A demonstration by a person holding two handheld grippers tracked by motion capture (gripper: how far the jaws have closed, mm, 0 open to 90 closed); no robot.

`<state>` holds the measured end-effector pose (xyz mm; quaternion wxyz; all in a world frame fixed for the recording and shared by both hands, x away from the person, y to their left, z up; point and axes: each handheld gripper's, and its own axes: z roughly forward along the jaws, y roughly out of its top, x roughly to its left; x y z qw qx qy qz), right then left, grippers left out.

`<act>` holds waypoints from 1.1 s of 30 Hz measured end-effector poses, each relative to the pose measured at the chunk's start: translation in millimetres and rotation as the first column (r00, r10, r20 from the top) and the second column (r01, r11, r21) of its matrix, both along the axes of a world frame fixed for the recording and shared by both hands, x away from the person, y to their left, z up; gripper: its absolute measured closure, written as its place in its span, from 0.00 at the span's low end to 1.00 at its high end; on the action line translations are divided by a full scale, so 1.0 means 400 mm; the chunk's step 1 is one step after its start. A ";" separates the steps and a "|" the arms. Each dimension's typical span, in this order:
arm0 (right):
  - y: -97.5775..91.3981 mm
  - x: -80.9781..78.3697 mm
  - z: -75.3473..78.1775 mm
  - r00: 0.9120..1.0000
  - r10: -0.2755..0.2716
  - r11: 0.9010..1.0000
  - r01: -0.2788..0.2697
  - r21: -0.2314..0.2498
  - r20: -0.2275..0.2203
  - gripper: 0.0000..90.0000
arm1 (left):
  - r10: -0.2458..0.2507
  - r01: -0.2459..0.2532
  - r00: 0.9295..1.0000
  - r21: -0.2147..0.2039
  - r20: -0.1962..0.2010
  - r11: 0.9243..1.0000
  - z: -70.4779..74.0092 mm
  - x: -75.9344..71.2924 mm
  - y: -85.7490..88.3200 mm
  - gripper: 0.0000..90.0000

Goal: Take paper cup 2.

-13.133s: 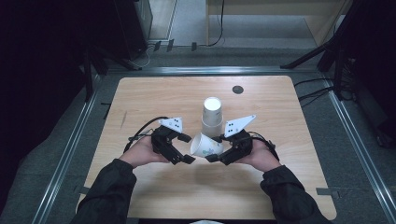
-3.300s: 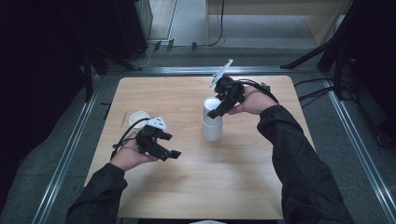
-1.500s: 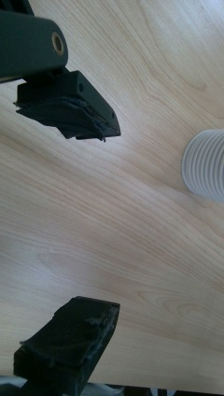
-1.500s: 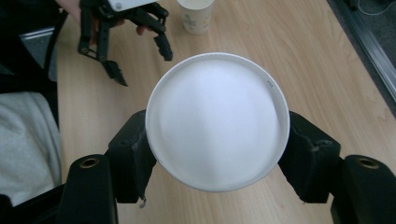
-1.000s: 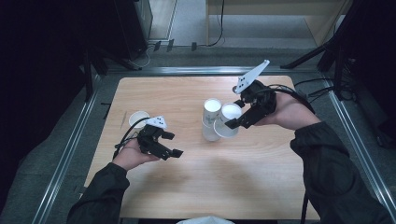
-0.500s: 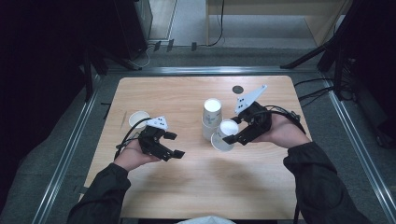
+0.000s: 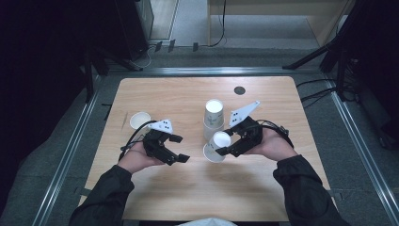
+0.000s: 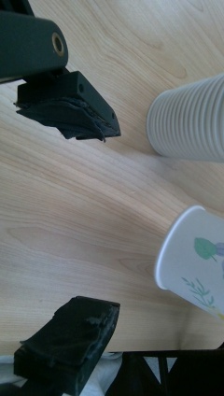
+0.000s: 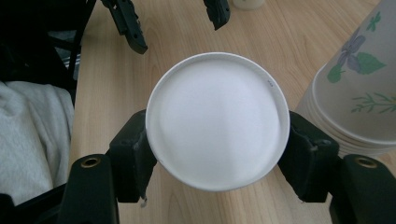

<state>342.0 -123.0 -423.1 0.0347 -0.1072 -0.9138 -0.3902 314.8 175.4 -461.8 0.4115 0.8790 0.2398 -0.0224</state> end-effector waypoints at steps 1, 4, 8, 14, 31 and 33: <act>-0.001 -0.001 -0.004 1.000 -0.003 1.000 0.003 0.012 0.000 0.38 | -0.003 0.003 1.000 -0.003 -0.003 1.000 0.000 0.001 -0.002 0.15; -0.005 0.000 -0.016 1.000 -0.003 0.999 0.003 0.041 -0.011 0.38 | -0.021 0.021 1.000 -0.010 -0.013 1.000 0.000 0.004 -0.011 0.15; -0.004 0.001 -0.033 1.000 -0.011 0.998 0.012 0.067 -0.019 0.38 | -0.040 0.040 0.999 -0.016 -0.019 0.999 0.002 0.010 -0.023 0.15; 0.014 -0.006 -0.049 0.999 -0.008 0.995 0.011 0.095 -0.035 0.38 | -0.066 0.066 0.998 -0.037 -0.009 0.997 0.002 0.011 -0.033 0.16; 0.053 -0.013 -0.083 0.995 0.030 0.989 -0.016 0.145 -0.091 0.38 | -0.127 0.126 0.992 -0.058 -0.021 0.990 -0.020 0.010 -0.067 0.17; 0.055 -0.014 -0.085 0.995 0.030 0.989 -0.015 0.150 -0.098 0.38 | -0.133 0.131 0.991 -0.062 -0.023 0.989 -0.021 0.010 -0.070 0.17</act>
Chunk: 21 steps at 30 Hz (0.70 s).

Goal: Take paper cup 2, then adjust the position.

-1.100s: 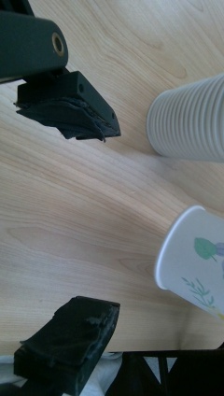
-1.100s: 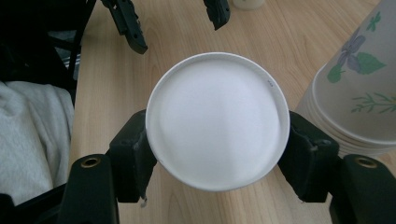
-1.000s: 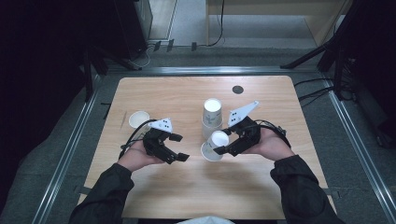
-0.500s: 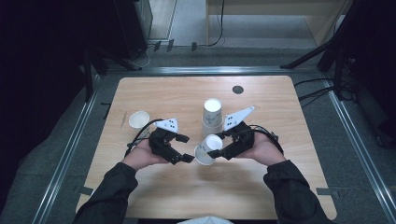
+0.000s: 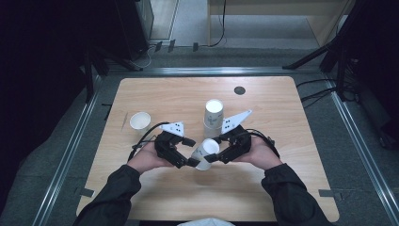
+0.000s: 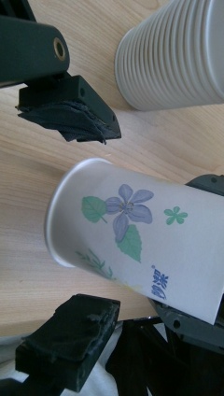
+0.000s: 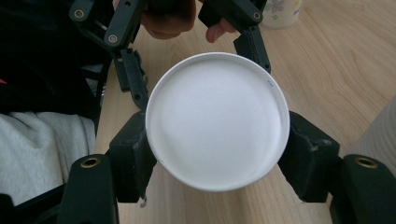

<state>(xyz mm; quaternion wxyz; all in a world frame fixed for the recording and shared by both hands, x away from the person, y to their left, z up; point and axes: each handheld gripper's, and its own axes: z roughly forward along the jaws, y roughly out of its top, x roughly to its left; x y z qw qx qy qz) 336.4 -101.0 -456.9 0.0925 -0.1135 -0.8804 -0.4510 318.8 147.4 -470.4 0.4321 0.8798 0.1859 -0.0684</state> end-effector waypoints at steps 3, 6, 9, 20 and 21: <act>0.001 -0.001 0.001 1.000 -0.001 1.000 0.001 0.004 -0.005 0.38 | -0.004 0.004 1.000 -0.002 -0.002 1.000 -0.003 -0.003 -0.007 0.17; 0.001 0.000 0.005 1.000 -0.002 1.000 0.002 0.020 -0.010 0.38 | -0.009 0.009 1.000 0.000 -0.005 1.000 -0.007 -0.003 -0.012 0.17; 0.001 -0.001 0.009 1.000 -0.004 1.000 0.004 0.025 -0.008 0.38 | -0.013 0.013 1.000 -0.006 -0.010 1.000 -0.011 -0.002 -0.015 0.17; 0.014 0.002 0.005 0.999 0.008 0.999 -0.006 0.038 -0.048 0.38 | -0.030 0.030 1.000 -0.011 -0.004 1.000 -0.023 -0.005 -0.025 0.18; 0.014 0.002 0.005 0.999 0.007 0.999 -0.005 0.040 -0.050 0.38 | -0.030 0.030 1.000 -0.015 0.000 0.999 -0.024 -0.006 -0.024 0.18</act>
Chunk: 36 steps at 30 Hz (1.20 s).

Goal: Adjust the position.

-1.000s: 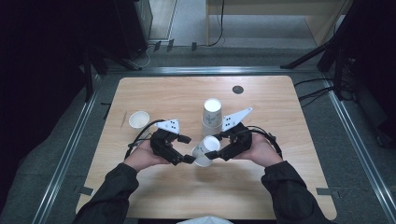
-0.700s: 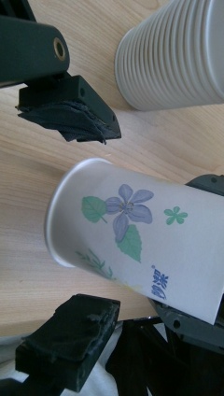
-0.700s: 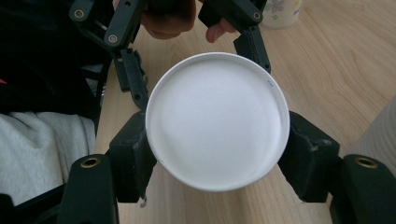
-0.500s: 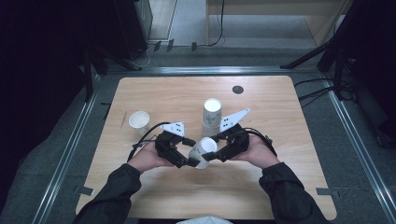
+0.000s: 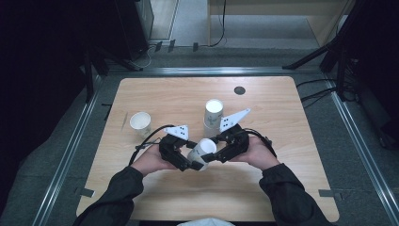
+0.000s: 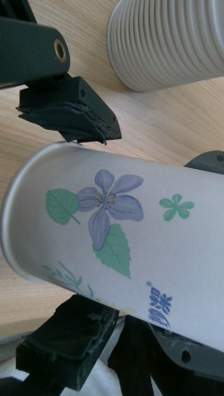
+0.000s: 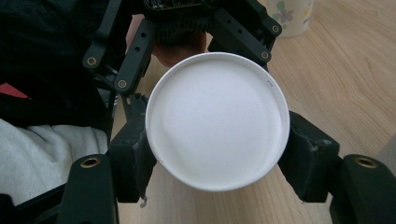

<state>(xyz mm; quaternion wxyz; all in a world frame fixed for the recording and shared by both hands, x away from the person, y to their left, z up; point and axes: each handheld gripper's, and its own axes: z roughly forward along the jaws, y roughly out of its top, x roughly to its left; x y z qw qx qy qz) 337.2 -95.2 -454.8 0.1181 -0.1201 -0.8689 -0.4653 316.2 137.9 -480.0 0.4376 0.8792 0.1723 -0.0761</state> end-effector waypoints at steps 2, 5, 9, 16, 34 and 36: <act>0.001 0.002 0.000 1.000 0.005 1.000 -0.005 0.009 -0.005 0.38 | 0.001 -0.001 1.000 -0.006 0.005 1.000 -0.003 -0.001 0.002 0.23; 0.003 0.001 -0.001 1.000 0.003 1.000 -0.003 0.004 -0.009 0.38 | -0.006 0.006 1.000 -0.006 0.011 1.000 -0.002 -0.003 0.003 0.26; 0.004 0.003 -0.004 1.000 0.003 1.000 -0.003 0.004 -0.024 0.38 | -0.020 0.020 0.999 -0.005 0.027 1.000 -0.001 -0.006 0.003 0.30; 0.004 0.006 -0.005 0.999 0.003 1.000 -0.002 0.013 -0.035 0.39 | -0.023 0.024 0.999 -0.008 0.032 1.000 0.002 -0.006 0.007 0.33; -0.012 0.003 -0.013 0.999 0.012 1.000 -0.012 -0.011 0.031 0.28 | -0.007 0.007 1.000 0.004 0.017 1.000 0.026 0.003 0.043 0.33; -0.018 0.003 -0.019 0.999 0.005 1.000 -0.004 -0.024 0.040 0.28 | 0.003 -0.003 1.000 0.001 0.015 1.000 0.032 0.006 0.055 0.33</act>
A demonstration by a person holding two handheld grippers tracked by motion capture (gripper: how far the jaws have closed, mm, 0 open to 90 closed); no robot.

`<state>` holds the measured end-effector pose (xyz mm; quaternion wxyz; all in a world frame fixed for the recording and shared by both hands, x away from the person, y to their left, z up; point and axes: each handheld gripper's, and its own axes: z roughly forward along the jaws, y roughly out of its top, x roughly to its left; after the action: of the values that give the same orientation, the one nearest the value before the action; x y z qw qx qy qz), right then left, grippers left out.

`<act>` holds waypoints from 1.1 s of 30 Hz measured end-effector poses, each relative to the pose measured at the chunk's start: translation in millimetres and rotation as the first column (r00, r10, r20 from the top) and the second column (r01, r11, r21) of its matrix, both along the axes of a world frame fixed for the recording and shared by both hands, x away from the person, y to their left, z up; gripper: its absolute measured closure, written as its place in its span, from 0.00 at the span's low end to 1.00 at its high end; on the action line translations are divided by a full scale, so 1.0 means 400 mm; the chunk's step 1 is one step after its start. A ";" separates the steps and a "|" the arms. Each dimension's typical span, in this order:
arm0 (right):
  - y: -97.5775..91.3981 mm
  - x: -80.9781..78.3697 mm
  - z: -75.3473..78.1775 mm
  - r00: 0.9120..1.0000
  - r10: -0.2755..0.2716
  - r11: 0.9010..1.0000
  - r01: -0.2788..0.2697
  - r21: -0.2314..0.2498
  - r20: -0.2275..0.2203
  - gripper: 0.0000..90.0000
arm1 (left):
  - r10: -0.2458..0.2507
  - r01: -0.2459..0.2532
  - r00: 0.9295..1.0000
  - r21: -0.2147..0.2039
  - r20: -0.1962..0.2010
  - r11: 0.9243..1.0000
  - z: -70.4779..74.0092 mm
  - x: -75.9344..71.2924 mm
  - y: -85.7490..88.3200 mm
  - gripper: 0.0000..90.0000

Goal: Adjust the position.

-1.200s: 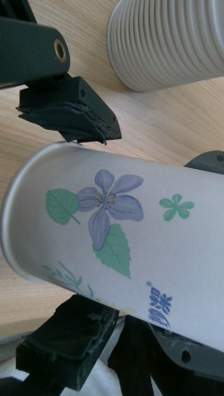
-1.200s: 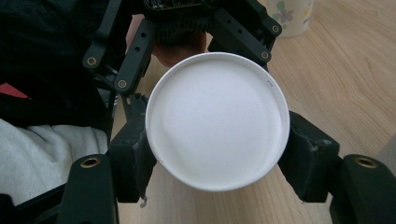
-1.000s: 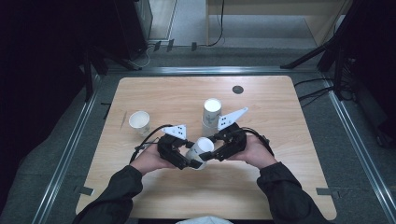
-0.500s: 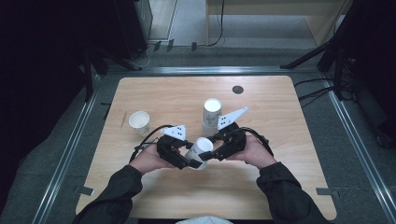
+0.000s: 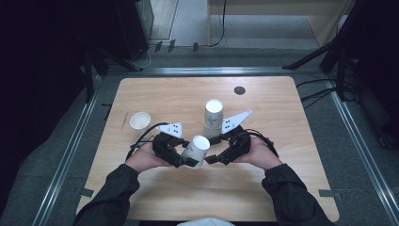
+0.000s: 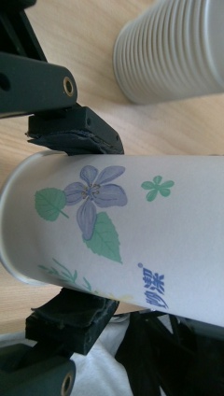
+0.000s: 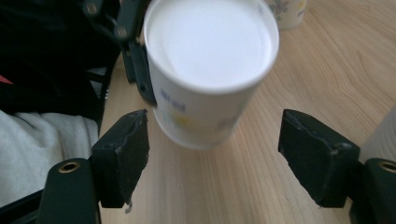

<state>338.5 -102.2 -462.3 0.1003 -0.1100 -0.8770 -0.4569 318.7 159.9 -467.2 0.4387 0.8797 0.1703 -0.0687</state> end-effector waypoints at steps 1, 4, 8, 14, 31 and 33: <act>-0.001 -0.001 -0.002 1.000 -0.004 1.000 0.004 -0.006 0.001 0.28 | 0.000 0.000 1.000 0.015 0.000 1.000 0.004 0.002 0.005 0.33; -0.005 -0.003 -0.008 1.000 -0.014 1.000 0.015 -0.015 0.011 0.28 | 0.008 -0.009 1.000 0.045 0.017 0.999 0.016 0.005 0.016 0.33; -0.011 -0.007 -0.008 1.000 -0.020 1.000 0.020 -0.016 0.017 0.28 | 0.010 -0.012 1.000 0.078 0.026 0.997 0.027 0.010 0.024 0.33; -0.021 -0.010 -0.003 0.998 -0.047 0.999 0.048 -0.024 0.046 0.28 | -0.015 0.013 1.000 0.119 0.018 0.993 0.054 0.025 0.022 0.33; -0.022 -0.022 -0.011 0.994 -0.073 0.997 0.075 -0.021 0.078 0.29 | -0.080 0.062 0.996 0.298 0.050 0.953 0.048 0.038 -0.020 0.33; -0.019 -0.021 -0.013 0.994 -0.072 0.997 0.074 -0.021 0.079 0.29 | -0.087 0.066 0.995 0.319 0.053 0.946 0.044 0.033 -0.026 0.33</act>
<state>330.0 -109.8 -467.5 0.0479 -0.1253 -0.8810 -0.4538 332.1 149.7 -449.5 0.2943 0.9464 0.1303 -0.0280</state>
